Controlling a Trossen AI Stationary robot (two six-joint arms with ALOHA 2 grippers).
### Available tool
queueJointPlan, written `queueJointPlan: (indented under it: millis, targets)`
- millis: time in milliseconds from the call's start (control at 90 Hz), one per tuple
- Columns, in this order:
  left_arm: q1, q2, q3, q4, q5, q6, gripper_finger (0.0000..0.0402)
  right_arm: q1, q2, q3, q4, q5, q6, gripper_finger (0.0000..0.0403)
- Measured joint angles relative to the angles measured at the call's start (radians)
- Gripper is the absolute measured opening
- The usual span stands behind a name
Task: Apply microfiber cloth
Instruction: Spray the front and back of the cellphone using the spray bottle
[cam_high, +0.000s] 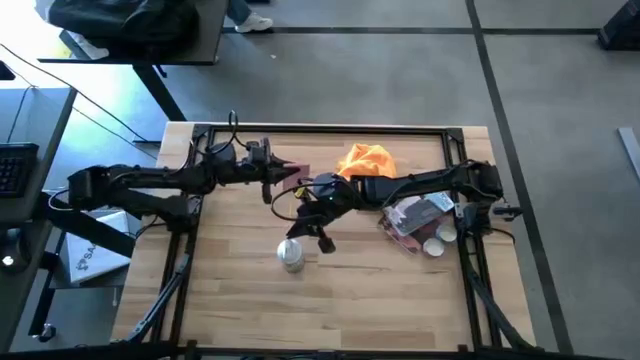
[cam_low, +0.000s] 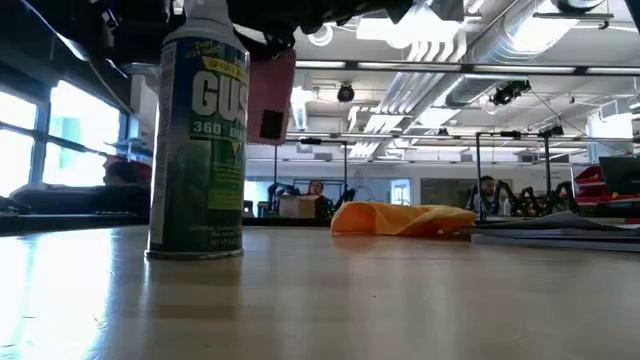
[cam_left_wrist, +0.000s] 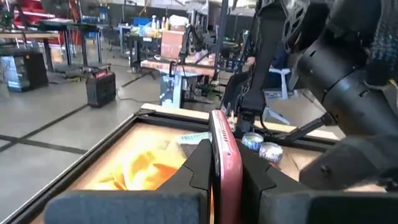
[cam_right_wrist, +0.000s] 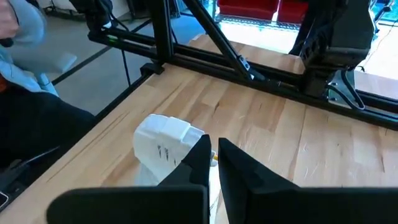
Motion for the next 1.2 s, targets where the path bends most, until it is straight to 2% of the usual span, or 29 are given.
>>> queueJointPlan:
  millis: [100,300,533,689,778,1000,1100,1200]
  targets:
    - [0.002,-0.005,-0.052,0.102,-0.01,-0.039,0.0012,0.0,0.0,0.0,-0.005,0.0,-0.008,0.0]
    - [-0.011,-0.014,-0.179,0.274,-0.092,-0.117,0.0012,0.0,0.001,0.0,-0.013,0.0,-0.013,0.0]
    - [-0.022,-0.013,-0.194,0.391,-0.146,-0.142,0.0012,0.0,0.001,0.0,-0.013,0.0,-0.013,0.0]
    - [0.003,-0.056,-0.173,0.383,-0.114,-0.196,0.0012,0.0,0.001,-0.001,-0.016,0.004,-0.013,0.0]
    - [0.007,-0.116,-0.171,0.319,-0.101,-0.201,0.0012,0.0,0.001,-0.001,-0.017,0.004,-0.014,0.0]
    - [0.029,-0.29,-0.17,0.149,-0.156,-0.13,0.001,0.0,0.001,-0.002,-0.018,0.004,-0.031,0.0]
    - [0.035,-0.284,-0.177,0.127,-0.16,-0.142,0.0009,0.0,0.001,-0.002,-0.02,0.004,-0.031,0.0]
    - [0.029,-0.225,-0.21,0.141,-0.161,-0.173,0.0009,0.0,0.001,-0.002,-0.026,0.005,-0.03,0.0]
